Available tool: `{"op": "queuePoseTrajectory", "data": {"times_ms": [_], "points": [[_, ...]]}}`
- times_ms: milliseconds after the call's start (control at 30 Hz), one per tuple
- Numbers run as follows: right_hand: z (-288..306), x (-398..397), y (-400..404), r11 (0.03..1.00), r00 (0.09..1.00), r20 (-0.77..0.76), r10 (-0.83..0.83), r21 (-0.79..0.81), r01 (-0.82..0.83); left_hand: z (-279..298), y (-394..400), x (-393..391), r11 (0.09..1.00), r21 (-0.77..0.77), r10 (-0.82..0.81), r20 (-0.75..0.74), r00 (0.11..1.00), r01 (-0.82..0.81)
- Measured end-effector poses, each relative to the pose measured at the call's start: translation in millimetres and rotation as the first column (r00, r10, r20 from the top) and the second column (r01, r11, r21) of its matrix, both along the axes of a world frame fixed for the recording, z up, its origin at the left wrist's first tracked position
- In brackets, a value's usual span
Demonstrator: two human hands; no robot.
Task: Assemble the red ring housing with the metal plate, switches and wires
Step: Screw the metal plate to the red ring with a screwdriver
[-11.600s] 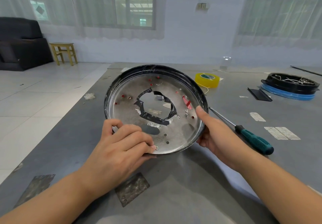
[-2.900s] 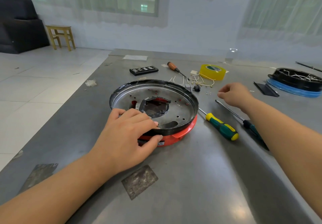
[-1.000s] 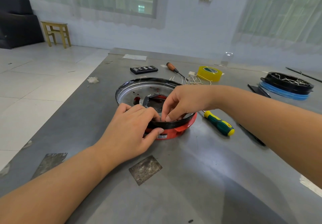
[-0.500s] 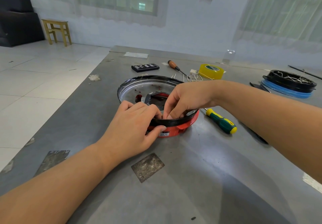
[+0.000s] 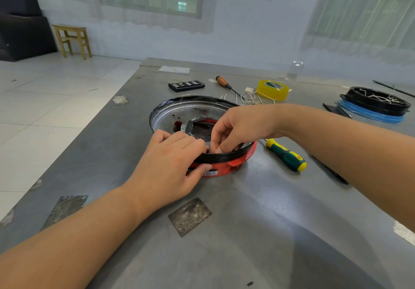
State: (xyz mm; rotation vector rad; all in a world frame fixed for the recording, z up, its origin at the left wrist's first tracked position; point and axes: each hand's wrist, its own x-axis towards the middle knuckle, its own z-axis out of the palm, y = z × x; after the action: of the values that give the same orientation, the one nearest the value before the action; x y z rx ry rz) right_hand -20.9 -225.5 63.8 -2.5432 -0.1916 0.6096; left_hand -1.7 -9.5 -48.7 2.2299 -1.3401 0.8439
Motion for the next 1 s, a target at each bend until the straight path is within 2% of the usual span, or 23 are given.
{"op": "queuePoseTrajectory", "data": {"times_ms": [200,567,1000], "points": [[3,0,0,1.000,1.000,-0.005,0.006,-0.019,-0.006,1,-1,0,1.000,0.007,0.003,-0.069,0.998,-0.002],[3,-3,7,1.000,1.000,-0.015,0.014,0.006,-0.014,3,2,0,0.999,0.049,0.010,-0.050,0.999,-0.008],[-2,-28,2,0.997,0.975,0.213,0.069,-0.057,-0.058,-8,9,-2,0.999,0.035,-0.029,0.191,0.981,0.022]]}}
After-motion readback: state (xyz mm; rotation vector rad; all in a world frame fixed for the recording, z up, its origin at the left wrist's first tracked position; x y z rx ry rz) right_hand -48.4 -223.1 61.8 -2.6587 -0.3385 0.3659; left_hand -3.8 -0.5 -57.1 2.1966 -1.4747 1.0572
